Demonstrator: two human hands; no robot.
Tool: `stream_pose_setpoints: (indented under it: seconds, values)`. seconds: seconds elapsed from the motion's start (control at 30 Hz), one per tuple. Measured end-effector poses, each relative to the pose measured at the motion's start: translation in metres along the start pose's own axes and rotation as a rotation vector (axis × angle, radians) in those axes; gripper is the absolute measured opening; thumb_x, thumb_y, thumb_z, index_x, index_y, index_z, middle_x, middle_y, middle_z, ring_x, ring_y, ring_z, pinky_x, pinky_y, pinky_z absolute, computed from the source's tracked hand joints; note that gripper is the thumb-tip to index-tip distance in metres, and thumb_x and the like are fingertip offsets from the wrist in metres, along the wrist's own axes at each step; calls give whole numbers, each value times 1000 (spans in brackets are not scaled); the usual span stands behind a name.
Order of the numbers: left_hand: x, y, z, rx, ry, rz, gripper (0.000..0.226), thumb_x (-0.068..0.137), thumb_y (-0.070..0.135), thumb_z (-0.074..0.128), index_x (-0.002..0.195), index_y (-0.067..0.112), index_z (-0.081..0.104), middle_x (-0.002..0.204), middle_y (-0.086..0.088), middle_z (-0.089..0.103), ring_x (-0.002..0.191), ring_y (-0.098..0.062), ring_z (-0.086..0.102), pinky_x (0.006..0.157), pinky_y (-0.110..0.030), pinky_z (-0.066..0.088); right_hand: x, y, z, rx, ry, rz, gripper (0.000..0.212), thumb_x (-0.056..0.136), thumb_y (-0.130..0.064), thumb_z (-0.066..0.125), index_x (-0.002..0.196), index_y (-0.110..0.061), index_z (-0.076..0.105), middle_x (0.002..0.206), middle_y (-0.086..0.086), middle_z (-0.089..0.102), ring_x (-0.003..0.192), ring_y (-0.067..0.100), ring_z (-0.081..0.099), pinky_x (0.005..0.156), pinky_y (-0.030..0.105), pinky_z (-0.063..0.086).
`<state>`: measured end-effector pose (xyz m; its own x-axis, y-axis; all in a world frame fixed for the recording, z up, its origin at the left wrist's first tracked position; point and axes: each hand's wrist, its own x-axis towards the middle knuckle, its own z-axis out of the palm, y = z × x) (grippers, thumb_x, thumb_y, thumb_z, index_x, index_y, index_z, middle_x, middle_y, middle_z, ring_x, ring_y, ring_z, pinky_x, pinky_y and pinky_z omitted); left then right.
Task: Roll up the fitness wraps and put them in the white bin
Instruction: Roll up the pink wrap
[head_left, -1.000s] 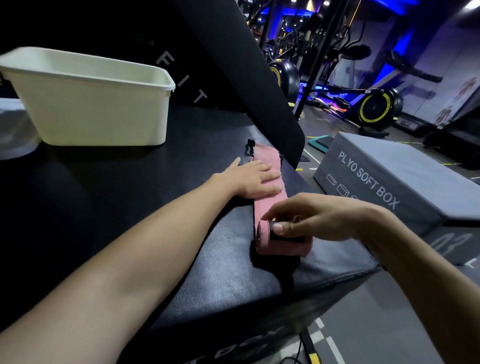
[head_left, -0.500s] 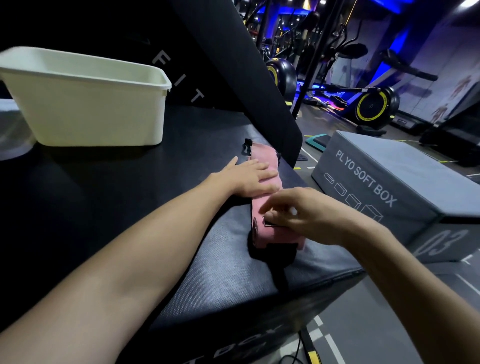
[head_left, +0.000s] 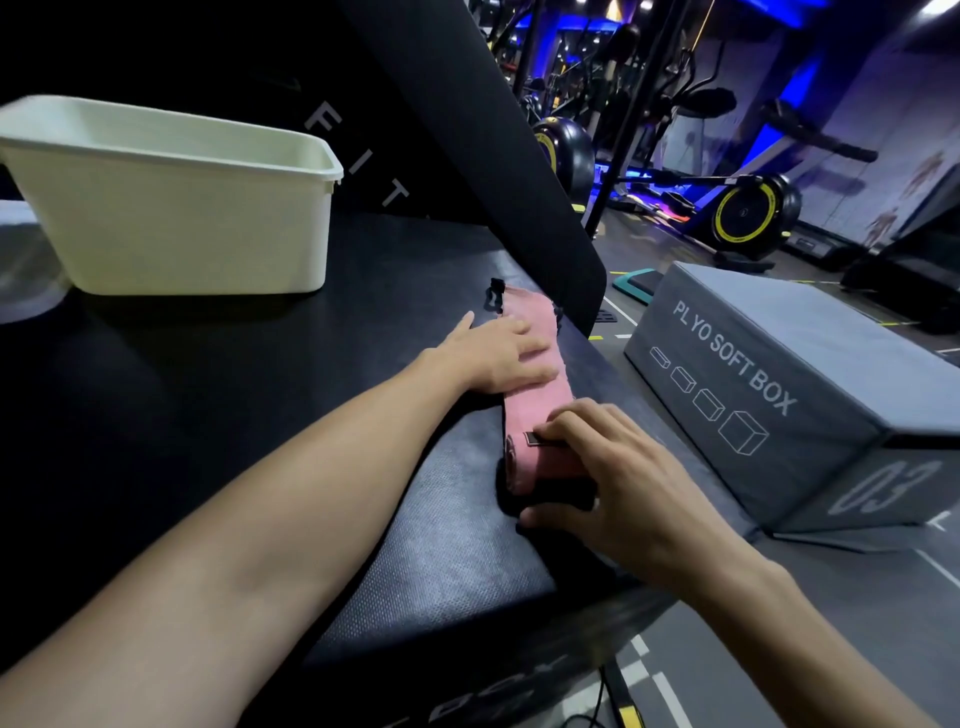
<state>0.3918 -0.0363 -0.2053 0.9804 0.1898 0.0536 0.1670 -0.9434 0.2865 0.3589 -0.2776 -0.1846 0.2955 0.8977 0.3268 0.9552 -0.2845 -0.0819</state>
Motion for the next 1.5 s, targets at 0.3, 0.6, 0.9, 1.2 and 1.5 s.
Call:
stream_pose_setpoints:
  seconds: [0.3,0.6,0.9,1.2,1.5]
  values:
    - [15,-10,-3,-163,268,-275,69,71,75,71,113,21,69,117,-3,66,116,-28,60,95,-41,48,2,8,5,45,-24,-24,54,88,-60,58,129,-25,58,126,-12,59,111,17,58,94,37,52]
    - [30,-14,-2,-256,331,-321,37,75,59,83,80,27,64,110,3,62,122,-24,49,93,-35,33,1,5,16,-3,4,-19,61,87,-60,51,130,-17,55,128,-3,56,112,22,56,92,36,54]
    - [19,-2,-9,-110,409,-241,38,101,52,54,118,18,58,123,-7,67,118,-30,59,96,-37,35,6,14,8,14,-73,-62,55,90,-61,49,128,-22,50,123,-8,54,108,17,53,91,31,50]
    - [16,9,-1,-27,335,-250,29,106,44,45,113,17,52,122,-10,61,121,-28,46,101,-40,31,4,11,-7,84,-150,-37,61,87,-71,52,132,-30,50,118,-17,53,106,6,50,85,22,38]
    - [13,7,2,-17,359,-225,23,101,39,48,97,17,43,116,-6,65,118,-28,47,95,-40,32,20,12,-27,105,-322,-9,45,90,-63,61,119,-29,53,89,-20,53,85,7,50,75,26,41]
